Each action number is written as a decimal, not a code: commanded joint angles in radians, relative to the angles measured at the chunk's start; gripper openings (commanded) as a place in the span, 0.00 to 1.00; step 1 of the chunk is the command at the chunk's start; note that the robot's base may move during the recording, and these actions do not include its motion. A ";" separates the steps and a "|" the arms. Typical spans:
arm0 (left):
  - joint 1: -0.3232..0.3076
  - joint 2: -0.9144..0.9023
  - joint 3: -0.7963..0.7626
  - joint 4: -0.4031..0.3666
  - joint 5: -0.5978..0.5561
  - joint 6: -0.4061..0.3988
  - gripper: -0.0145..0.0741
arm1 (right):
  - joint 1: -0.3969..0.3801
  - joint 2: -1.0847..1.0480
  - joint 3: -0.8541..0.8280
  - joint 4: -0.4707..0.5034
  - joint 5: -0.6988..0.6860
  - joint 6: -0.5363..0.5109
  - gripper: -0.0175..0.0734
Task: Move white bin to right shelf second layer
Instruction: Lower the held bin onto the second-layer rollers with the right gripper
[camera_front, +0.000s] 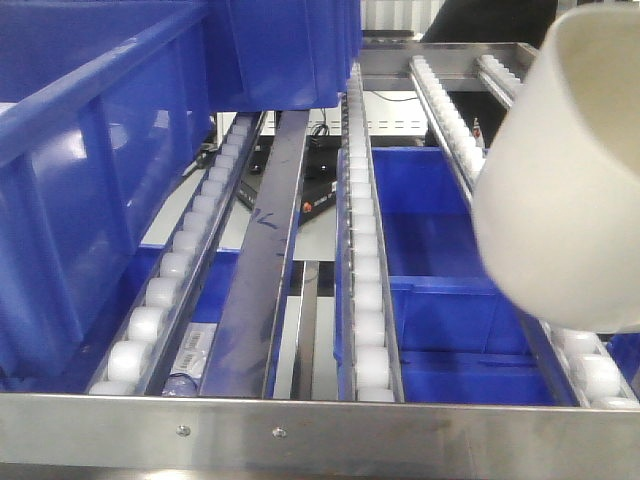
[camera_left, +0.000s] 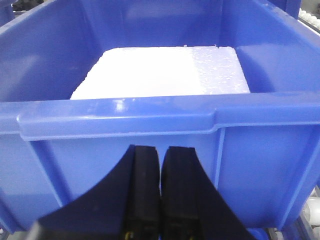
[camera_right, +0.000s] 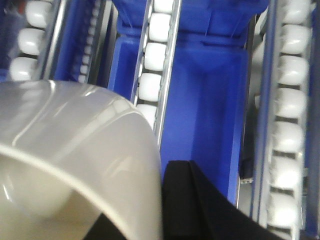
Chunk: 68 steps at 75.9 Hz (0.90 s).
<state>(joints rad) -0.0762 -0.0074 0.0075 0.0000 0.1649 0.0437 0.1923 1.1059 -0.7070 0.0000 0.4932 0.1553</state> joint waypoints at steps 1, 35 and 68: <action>-0.003 -0.014 0.037 0.000 -0.087 -0.005 0.26 | -0.005 0.041 -0.067 0.000 -0.087 0.002 0.25; -0.003 -0.014 0.037 0.000 -0.087 -0.005 0.26 | 0.114 0.205 -0.120 0.000 -0.096 0.002 0.25; -0.003 -0.014 0.037 0.000 -0.087 -0.005 0.26 | 0.117 0.280 -0.120 -0.008 -0.097 0.002 0.25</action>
<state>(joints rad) -0.0762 -0.0074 0.0075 0.0000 0.1649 0.0437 0.3112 1.4002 -0.7904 0.0000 0.4578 0.1553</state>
